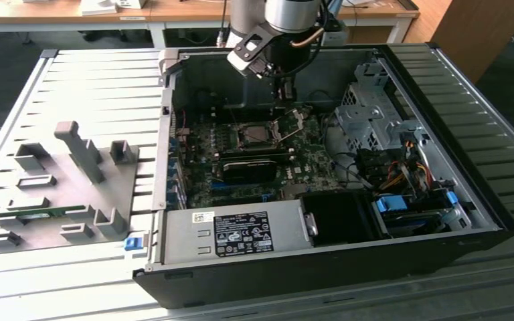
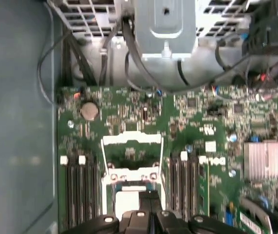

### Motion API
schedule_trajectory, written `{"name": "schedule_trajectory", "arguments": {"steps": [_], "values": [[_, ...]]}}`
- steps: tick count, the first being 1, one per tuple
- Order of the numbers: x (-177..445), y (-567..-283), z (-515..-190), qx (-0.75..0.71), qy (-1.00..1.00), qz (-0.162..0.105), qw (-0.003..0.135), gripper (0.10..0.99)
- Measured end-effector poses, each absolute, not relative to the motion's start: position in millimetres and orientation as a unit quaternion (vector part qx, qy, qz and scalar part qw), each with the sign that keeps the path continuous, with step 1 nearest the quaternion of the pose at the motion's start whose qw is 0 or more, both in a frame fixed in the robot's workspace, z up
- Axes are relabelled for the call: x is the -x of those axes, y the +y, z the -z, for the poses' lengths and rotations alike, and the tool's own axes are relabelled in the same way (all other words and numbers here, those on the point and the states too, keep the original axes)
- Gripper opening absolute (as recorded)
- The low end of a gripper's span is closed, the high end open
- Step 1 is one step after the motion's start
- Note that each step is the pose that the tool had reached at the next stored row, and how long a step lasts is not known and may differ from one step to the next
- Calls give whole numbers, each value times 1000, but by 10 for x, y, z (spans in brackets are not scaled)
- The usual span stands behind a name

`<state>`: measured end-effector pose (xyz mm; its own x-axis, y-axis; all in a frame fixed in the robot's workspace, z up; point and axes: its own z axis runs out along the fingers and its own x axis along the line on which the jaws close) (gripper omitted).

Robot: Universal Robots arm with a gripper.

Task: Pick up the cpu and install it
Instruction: 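Close the cpu cover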

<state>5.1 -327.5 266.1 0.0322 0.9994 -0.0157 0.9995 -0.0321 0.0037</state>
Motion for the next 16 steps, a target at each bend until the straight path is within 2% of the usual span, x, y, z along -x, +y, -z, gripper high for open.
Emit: {"name": "schedule_trajectory", "arguments": {"steps": [16], "values": [[-375, -3195, -2563, -688, 725, 4, 7, 106]]}}
